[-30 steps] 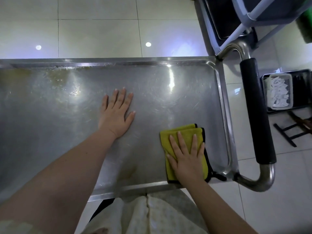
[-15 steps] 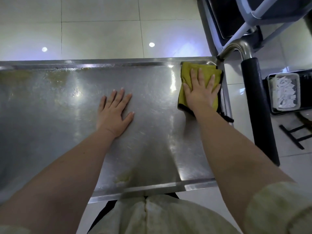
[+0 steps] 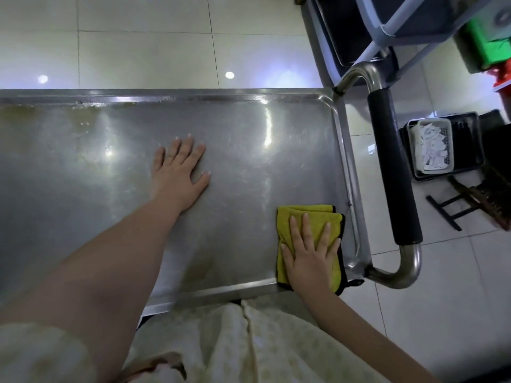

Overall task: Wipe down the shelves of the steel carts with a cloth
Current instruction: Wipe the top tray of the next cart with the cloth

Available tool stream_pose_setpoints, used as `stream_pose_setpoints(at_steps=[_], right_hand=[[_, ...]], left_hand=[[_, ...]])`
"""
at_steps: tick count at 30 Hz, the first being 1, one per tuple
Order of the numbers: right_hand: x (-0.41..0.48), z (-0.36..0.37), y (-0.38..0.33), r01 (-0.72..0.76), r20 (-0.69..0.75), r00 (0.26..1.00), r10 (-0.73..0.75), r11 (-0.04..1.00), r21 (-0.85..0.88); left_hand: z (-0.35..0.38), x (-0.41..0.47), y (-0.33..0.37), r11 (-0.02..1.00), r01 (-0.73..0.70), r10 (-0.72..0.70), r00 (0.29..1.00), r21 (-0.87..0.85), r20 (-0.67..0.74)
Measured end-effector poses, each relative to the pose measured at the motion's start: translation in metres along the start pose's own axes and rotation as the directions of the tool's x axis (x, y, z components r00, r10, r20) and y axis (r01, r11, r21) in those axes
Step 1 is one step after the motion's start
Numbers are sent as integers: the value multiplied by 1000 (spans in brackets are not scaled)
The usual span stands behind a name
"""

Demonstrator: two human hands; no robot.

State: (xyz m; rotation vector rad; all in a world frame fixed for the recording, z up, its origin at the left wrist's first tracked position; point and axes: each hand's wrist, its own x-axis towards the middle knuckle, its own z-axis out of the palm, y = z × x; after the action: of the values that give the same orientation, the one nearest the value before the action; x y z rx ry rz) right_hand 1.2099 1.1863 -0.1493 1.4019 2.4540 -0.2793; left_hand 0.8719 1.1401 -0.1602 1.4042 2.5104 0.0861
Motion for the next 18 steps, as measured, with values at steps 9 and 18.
stream_pose_setpoints(at_steps=[9, 18], right_hand=[[-15, 8, -133, 42, -28, 999, -42, 999, 23], [-19, 9, -146, -61, -39, 997, 61, 998, -2]], left_hand=[[-21, -14, -22, 938, -151, 141, 989, -312, -55], [-20, -114, -138, 980, -190, 191, 981, -61, 16]])
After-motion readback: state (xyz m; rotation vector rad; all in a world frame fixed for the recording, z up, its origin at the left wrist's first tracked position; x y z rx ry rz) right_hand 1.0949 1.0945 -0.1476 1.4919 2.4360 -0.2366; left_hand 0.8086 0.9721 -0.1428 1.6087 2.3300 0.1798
